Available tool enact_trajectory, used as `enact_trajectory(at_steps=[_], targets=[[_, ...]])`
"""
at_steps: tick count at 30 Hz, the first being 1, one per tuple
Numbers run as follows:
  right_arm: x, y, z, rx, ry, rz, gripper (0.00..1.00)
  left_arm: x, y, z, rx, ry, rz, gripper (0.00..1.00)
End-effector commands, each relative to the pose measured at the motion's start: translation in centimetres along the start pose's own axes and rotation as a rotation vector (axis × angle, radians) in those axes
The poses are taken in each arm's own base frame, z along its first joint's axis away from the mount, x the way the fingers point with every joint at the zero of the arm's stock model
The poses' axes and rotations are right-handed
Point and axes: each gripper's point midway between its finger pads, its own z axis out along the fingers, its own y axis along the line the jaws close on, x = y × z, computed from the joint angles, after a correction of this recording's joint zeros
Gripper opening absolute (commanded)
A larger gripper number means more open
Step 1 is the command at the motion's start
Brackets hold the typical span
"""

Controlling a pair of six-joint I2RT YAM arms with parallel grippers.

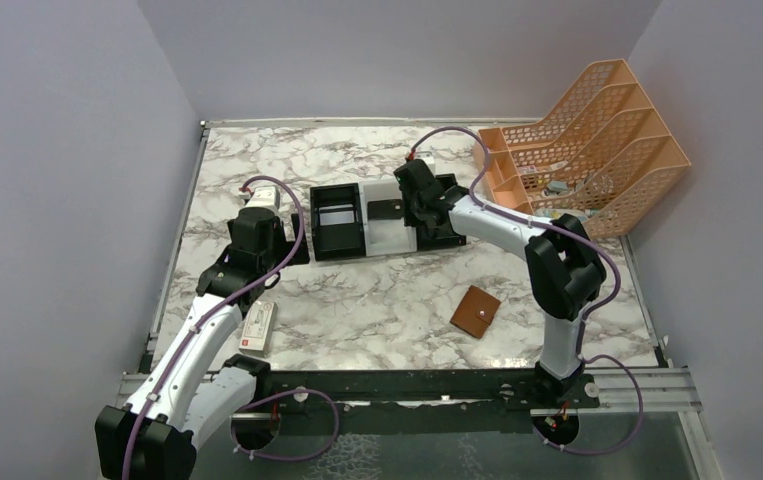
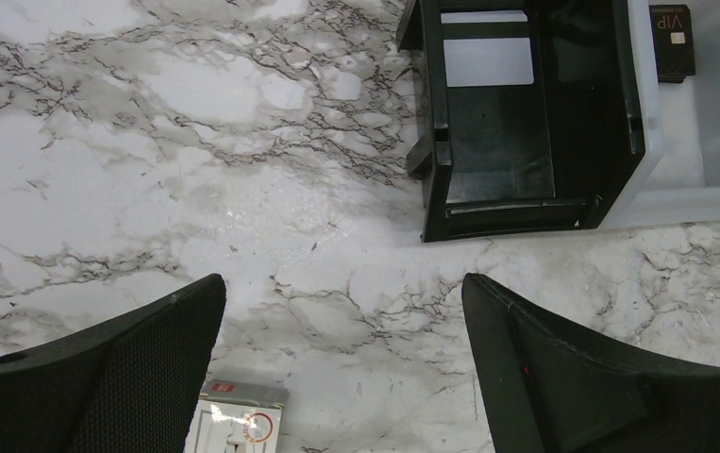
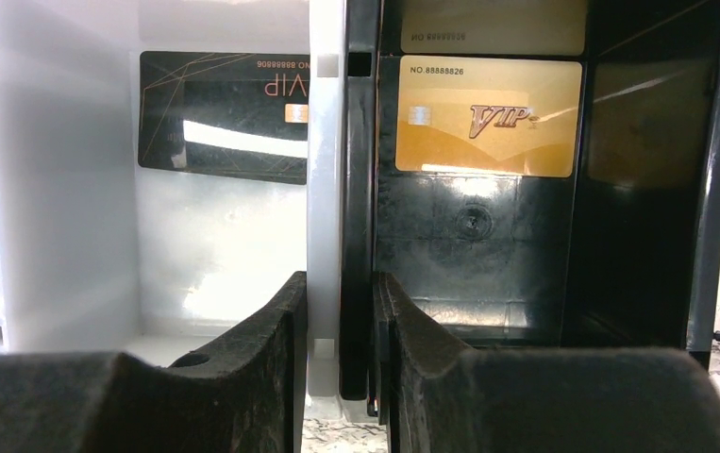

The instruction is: Take the credit cards out of the card holder

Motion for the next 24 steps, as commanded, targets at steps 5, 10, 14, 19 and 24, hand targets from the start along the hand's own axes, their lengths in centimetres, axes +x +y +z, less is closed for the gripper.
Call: enact_trajectory(at_steps=[5,10,14,19,24], targets=[[0.5,-1.5,-1.7,0.046,0.023,0.038,0.23,-0.2,0.3,0.2,-0.014,-0.013,0.001,0.99],[-0.2,-1.7,-2.1,0.045,-0.008,0.016,0.24,-0.3,0.3,0.1,-0.013,-0.014,0.000,0.99],[-0.7,-1.7,-2.1,0.046,-0.021,-0.006,0.25,-0.2,0.3,0.1,-0.013,-0.014,0.001,0.99],[-1.3,-1.3,-2.2,0.025,-0.029,-0.032,0.33,-0.2,0.3,0.2,-0.012,-0.013,0.000,0.99],[-1.7,-0.6,-3.0,-0.024,-0.027,-0.053,0.45,-0.8,0.5,-0.3,-0.020,-0.030,-0.001,0.99]])
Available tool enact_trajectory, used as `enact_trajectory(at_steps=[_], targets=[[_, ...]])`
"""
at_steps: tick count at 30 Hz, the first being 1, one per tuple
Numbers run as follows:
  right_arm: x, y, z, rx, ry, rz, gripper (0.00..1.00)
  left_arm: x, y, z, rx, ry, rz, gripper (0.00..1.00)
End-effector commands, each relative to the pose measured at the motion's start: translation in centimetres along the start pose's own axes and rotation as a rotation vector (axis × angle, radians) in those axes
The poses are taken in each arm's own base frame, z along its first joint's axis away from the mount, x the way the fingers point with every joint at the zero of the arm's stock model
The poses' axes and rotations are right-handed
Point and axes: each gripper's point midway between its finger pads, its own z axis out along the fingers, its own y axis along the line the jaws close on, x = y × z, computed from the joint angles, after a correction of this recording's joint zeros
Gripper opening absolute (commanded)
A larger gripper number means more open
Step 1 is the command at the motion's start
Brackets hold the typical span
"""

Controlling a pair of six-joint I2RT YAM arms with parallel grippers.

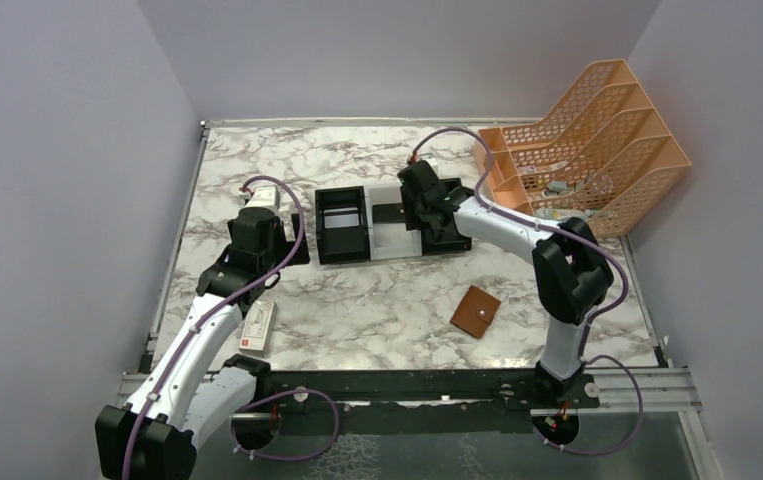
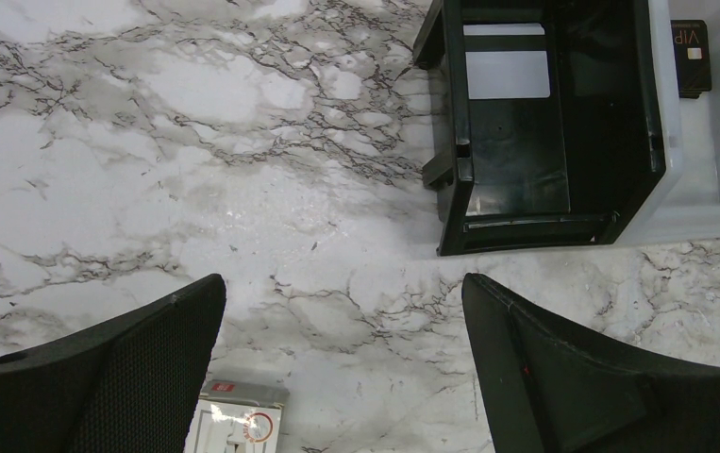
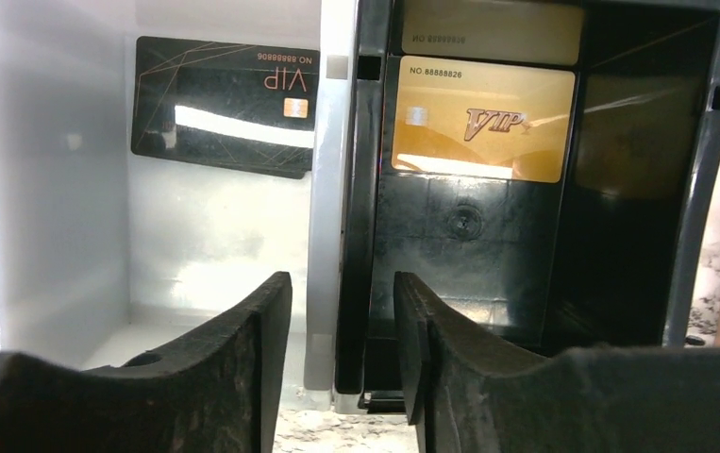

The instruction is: Take the credit cards out of the card holder

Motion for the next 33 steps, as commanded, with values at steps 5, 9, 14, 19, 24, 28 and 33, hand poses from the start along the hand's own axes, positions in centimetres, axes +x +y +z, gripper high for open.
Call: enact_trajectory(at_steps=[5,9,14,19,24,28,33], targets=[[-4.4,0.2,-3.8,-0.063,-0.117,-0.005,0.60,-1.3,0.8,-0.9,-0.027,-0.071,-0.013,0.99],[-6.2,-1.2,-7.2,-0.050,-0.205,0.040,0.89,-1.3,0.5,-0.9,-0.014,-0.066,-0.012,0.99],[-4.3,-7.2,-11.1,0.138,-0.317,0.257,1.00,-2.5,-1.5,-1.7,0.099,-0.087,-0.013,0.99],[1.5,-8.6,-12.7,0.072,-0.237,0.262,0.99,-3.0,-4.2,-3.1,0.274,-0.127,0.037,0.99],[10.4,-10.9,-13.2,0.181,0.007,0.414,1.00,-2.3,-5.2,-3.0,0.338,-0.102,0.042,0.99],[15.5,-11.0,-13.3,0.170,0.120,0.461,0.98,-1.8,-4.3,-2.1,0.279,-0.072,0.039,0.99],[18.5,-11.7,-14.2,0.221,0.193,0.567,0.86,-1.3,-3.5,-1.4,0.224,-0.051,0.024,0.99]])
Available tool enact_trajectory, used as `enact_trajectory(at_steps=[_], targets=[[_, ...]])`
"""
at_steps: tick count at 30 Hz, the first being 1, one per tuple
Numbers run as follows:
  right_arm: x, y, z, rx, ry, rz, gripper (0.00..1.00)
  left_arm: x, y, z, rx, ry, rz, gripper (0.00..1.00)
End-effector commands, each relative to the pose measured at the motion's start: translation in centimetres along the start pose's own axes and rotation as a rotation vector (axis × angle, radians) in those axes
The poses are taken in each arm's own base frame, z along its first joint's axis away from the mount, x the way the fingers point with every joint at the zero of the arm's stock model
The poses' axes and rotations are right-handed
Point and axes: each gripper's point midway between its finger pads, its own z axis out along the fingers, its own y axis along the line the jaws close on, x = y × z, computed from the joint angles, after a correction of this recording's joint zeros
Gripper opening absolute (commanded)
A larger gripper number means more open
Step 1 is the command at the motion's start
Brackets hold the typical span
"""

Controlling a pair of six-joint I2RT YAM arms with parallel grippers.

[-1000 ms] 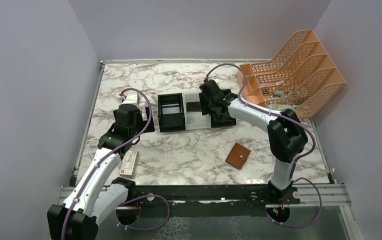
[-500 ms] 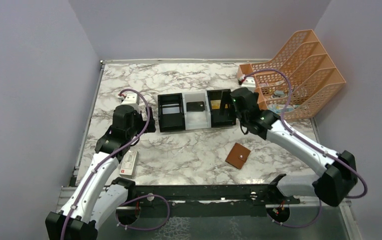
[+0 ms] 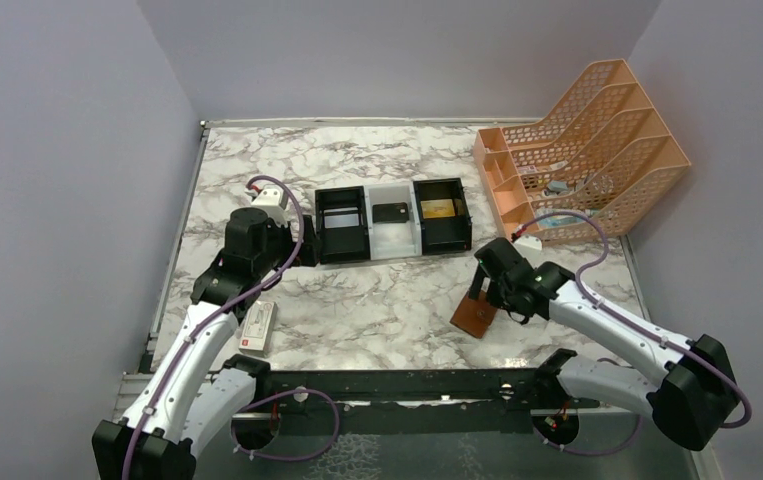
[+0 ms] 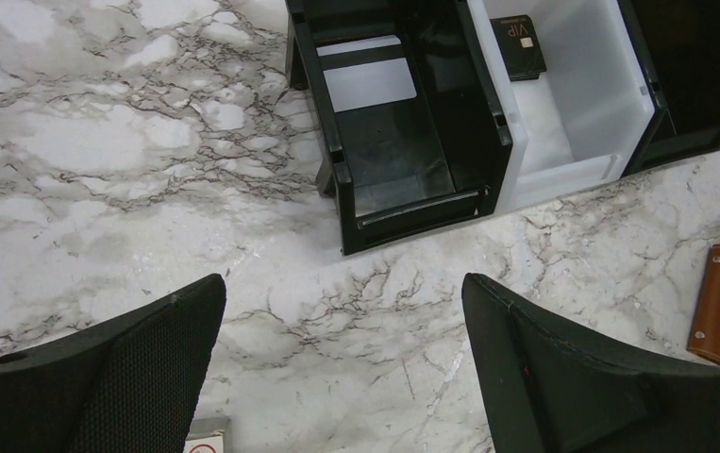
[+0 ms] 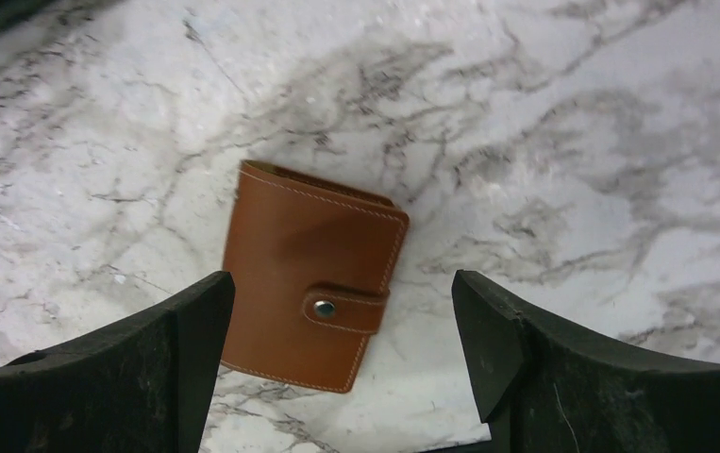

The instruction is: Take the credit cards out of the card holder

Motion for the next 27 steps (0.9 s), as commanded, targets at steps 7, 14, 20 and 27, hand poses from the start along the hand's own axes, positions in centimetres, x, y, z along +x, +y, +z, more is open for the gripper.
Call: enact_trajectory(at_steps=[7,14,20,27], targets=[[4.1,-1.0,0.3,0.021,0.127,0.190,0.75,0.0,1.1,0.3,-0.058,-0.001,-0.005,0.99],[5.1,-0.5,1.5,0.007,0.155,0.169,0.66,0.0,1.4,0.3,-0.071,-0.004,-0.010,0.98],[5.1,2.7,1.8,-0.152,0.192,0.013,0.61,0.3,1.1,0.4,-0.058,0.008,-0.012,0.96],[5.8,6.3,1.8,-0.345,0.252,-0.161,0.51,0.5,0.9,0.6,-0.046,0.022,-0.016,0.94]])
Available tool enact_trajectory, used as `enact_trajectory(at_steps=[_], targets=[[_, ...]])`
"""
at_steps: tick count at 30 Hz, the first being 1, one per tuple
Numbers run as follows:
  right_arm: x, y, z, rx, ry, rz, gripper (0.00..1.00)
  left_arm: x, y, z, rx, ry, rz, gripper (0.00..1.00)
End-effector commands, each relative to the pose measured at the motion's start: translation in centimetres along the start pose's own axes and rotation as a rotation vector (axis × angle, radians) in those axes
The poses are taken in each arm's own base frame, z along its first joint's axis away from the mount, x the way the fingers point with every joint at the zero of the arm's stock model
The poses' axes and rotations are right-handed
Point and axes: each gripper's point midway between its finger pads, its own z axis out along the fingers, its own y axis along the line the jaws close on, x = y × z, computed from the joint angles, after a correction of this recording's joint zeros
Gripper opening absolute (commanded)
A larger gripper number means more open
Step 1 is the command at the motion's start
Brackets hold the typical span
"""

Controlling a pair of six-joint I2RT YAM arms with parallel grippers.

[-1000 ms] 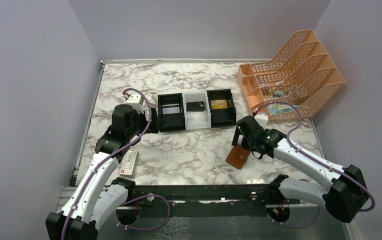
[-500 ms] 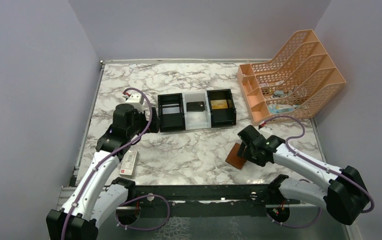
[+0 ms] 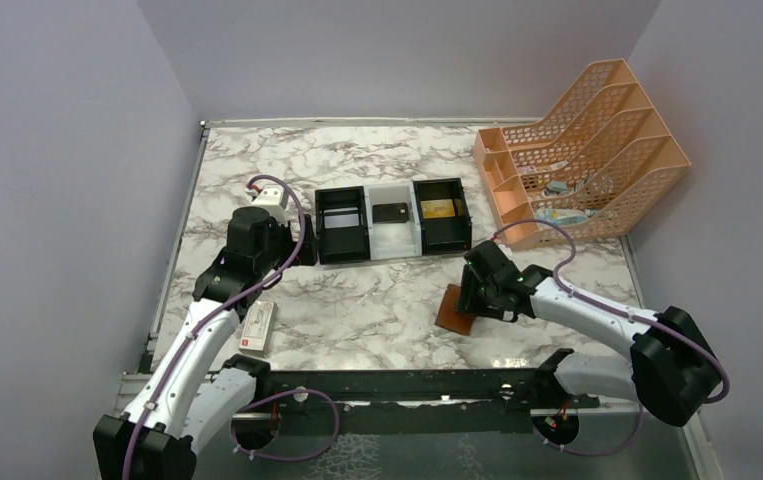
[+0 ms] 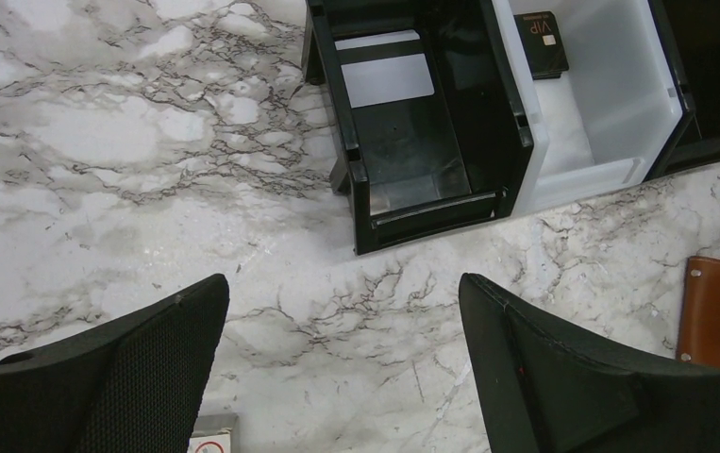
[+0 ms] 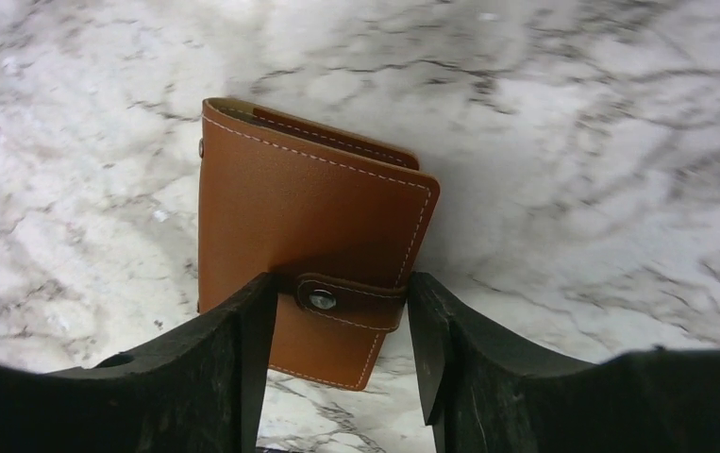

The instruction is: Take the credit cards out of the card holder

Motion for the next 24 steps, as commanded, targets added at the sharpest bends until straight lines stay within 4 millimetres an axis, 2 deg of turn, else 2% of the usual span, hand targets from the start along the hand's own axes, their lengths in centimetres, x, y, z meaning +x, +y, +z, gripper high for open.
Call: enact_trajectory(at_steps=[1,6,10,14,18,21,24], targets=[[0.3,4.1,0.1,-0.218,0.052,-0.181,0.51,0.2,0.1,0.2,-0.001,0.009,-0.009,0.94],[0.7,7.6,-0.6,-0.411,0.083,-0.329,0.51,0.4,-0.1,0.4,0.012,0.021,-0.008,0.92],[0.6,9.2,-0.5,-0.444,0.089,-0.404,0.52,0.6,-0.4,0.5,0.029,0.034,-0.009,0.91],[-0.6,9.6,-0.5,-0.335,0.034,-0.449,0.56,0.6,-0.4,0.5,0.029,0.033,-0.007,0.90],[-1.8,8.2,-0.8,-0.205,-0.015,-0.450,0.64,0.5,-0.4,0.4,0.027,0.028,-0.009,0.90],[-2.2,7.5,-1.2,-0.156,-0.032,-0.451,0.62,0.5,-0.3,0.5,0.023,0.028,-0.009,0.90],[-1.6,8.1,-1.4,-0.170,-0.022,-0.476,0.55,0.7,-0.3,0.6,0.025,0.035,-0.008,0.90]])
